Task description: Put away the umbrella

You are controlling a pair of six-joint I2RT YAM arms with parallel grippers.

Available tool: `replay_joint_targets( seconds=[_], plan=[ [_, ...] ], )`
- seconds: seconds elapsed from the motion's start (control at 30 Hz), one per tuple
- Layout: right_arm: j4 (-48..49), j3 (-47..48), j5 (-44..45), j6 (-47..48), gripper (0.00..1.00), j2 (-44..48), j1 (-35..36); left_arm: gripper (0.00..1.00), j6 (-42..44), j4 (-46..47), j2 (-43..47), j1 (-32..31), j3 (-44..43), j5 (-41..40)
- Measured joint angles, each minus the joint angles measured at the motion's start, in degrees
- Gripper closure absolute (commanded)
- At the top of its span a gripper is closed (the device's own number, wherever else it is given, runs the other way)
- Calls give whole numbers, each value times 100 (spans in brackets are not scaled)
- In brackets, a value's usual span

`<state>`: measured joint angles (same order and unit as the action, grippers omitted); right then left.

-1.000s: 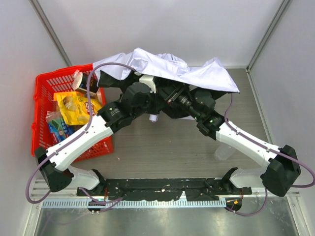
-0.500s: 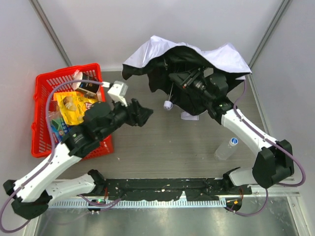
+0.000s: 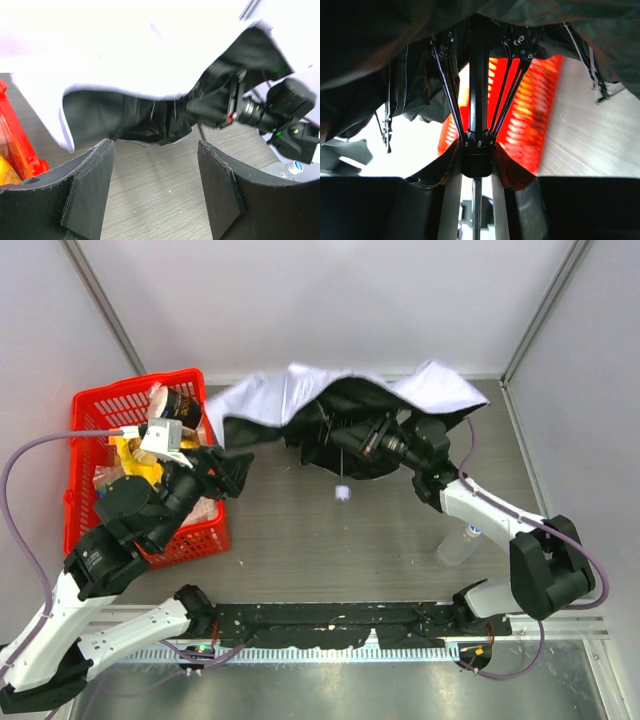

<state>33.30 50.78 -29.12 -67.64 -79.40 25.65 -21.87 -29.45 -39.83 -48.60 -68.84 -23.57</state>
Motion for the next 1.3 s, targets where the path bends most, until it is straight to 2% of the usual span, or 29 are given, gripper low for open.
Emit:
replay_joint_targets(
  seconds=[0.17, 0.27, 0.47, 0.6, 0.63, 0.77, 0.87, 1.03, 1.2, 1.3],
  plan=[
    [98, -1532, -411, 511, 99, -214, -4, 28, -17, -4, -260, 0, 13, 4],
    [-166, -2041, -531, 973, 99, -542, -13, 28, -68, -2, -651, 0, 55, 20],
    [-289, -2015, -645, 1690, 99, -1211, -160, 26, -306, -20, -1453, 9, 120, 236],
    [-114, -1969, -879, 2002, 99, -1335, -319, 21, -518, -44, -1582, 138, 125, 544],
    [-24, -1974, -953, 2065, 99, -1292, -341, 10, -634, -35, -1565, 267, 125, 706],
    [96, -1974, -1279, 2299, 99, -551, -393, 0, -1231, 179, -1491, 1108, 125, 1504],
    [284, -1963, -1567, 2463, 99, 177, -404, 0, -1700, 584, -1526, 1683, 118, 2321],
    [247, -1615, -2039, 2885, 99, 977, -420, 0, -2448, 1447, -1816, 2245, 179, 3679],
    [289, -1176, -2457, 3182, 99, 1200, -433, 1, -2887, 2472, -1871, 2334, 535, 4798],
    [385, -1180, -2651, 3320, 99, 1329, -442, 11, -2920, 2800, -1893, 2334, 542, 5340]
  ],
)
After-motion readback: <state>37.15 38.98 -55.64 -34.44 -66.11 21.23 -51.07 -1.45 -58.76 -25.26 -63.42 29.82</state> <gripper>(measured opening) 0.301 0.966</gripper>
